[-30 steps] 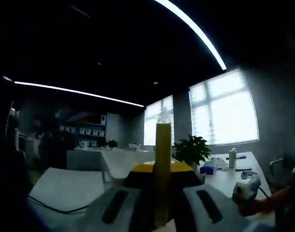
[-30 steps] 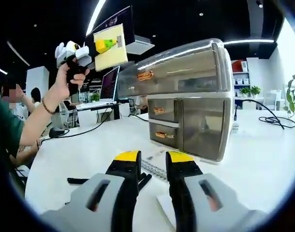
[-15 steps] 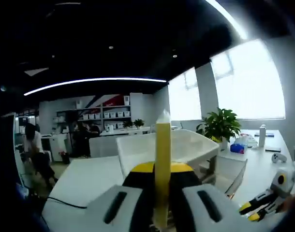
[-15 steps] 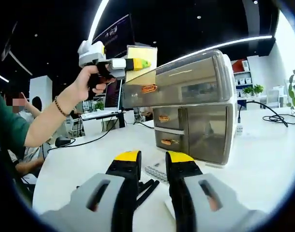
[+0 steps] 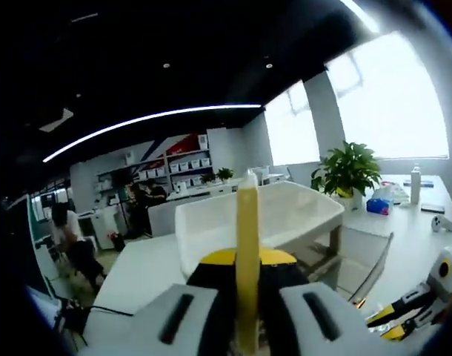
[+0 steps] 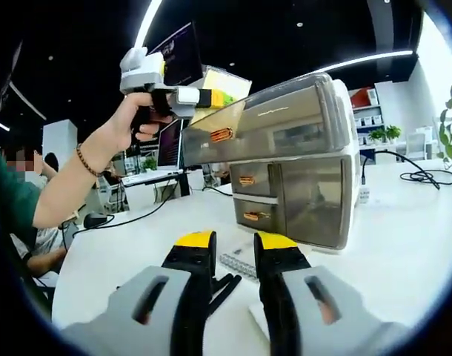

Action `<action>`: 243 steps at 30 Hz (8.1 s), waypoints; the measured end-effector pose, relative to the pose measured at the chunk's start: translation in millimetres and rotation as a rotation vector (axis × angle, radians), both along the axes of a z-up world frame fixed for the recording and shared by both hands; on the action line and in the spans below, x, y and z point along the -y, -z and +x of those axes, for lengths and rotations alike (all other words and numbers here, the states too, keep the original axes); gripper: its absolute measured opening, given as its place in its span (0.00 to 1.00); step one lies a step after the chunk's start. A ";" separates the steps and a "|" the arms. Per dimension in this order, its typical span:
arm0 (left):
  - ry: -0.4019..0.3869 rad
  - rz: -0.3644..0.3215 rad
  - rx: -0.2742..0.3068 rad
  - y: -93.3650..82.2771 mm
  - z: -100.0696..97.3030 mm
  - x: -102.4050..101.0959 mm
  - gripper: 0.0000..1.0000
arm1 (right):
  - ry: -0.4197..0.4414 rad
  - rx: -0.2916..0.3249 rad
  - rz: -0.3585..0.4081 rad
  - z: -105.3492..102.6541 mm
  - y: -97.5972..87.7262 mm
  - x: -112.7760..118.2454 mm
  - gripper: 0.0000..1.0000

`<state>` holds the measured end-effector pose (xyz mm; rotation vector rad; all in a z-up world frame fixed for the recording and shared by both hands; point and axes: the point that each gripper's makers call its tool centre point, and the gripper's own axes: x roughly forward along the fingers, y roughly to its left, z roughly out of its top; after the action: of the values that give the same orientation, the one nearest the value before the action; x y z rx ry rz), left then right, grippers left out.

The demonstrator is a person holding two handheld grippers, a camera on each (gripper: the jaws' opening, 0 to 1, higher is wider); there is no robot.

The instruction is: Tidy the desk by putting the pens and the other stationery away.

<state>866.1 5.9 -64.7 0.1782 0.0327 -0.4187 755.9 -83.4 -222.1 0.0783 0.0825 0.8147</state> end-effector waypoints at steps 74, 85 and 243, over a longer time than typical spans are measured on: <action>0.744 -0.088 -0.215 179.0 -135.2 123.9 0.19 | 0.292 0.146 0.138 63.2 -25.3 134.9 0.30; 0.725 0.000 -0.272 211.1 -141.2 125.6 0.30 | 0.107 0.122 -0.014 49.9 -11.7 143.5 0.26; 0.598 -0.273 -0.296 159.9 -144.4 116.7 0.09 | 0.247 0.121 0.025 49.2 9.3 144.1 0.35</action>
<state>721.7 -110.8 -224.6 -0.1530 0.2155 -1.0367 805.2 -227.5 -231.4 0.0612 -0.0515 0.5721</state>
